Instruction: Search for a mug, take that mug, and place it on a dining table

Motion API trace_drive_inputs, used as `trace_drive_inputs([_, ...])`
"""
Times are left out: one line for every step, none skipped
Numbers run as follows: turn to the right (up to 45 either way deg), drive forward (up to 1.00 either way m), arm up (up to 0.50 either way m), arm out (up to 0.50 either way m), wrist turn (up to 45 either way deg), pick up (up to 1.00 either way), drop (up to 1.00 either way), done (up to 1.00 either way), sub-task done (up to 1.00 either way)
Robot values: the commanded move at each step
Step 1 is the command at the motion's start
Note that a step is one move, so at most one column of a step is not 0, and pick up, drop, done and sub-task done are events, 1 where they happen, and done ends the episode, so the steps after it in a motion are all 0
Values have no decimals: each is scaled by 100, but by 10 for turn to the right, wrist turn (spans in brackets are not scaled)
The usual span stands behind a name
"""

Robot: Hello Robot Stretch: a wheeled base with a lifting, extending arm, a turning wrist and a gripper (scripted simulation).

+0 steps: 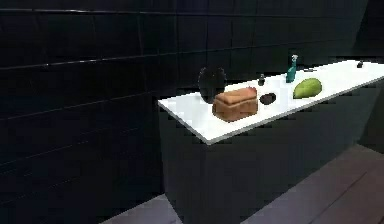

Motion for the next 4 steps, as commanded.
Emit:
trace_drive_inputs([-450,0,0,0,0,0,0,0,0])
trace_drive_inputs([-300,0,0,0,0,0,0,0,0])
trace_drive_inputs([0,15,0,0,0,0,0,0,0])
trace_drive_inputs([-450,0,0,0,0,0,0,0,0])
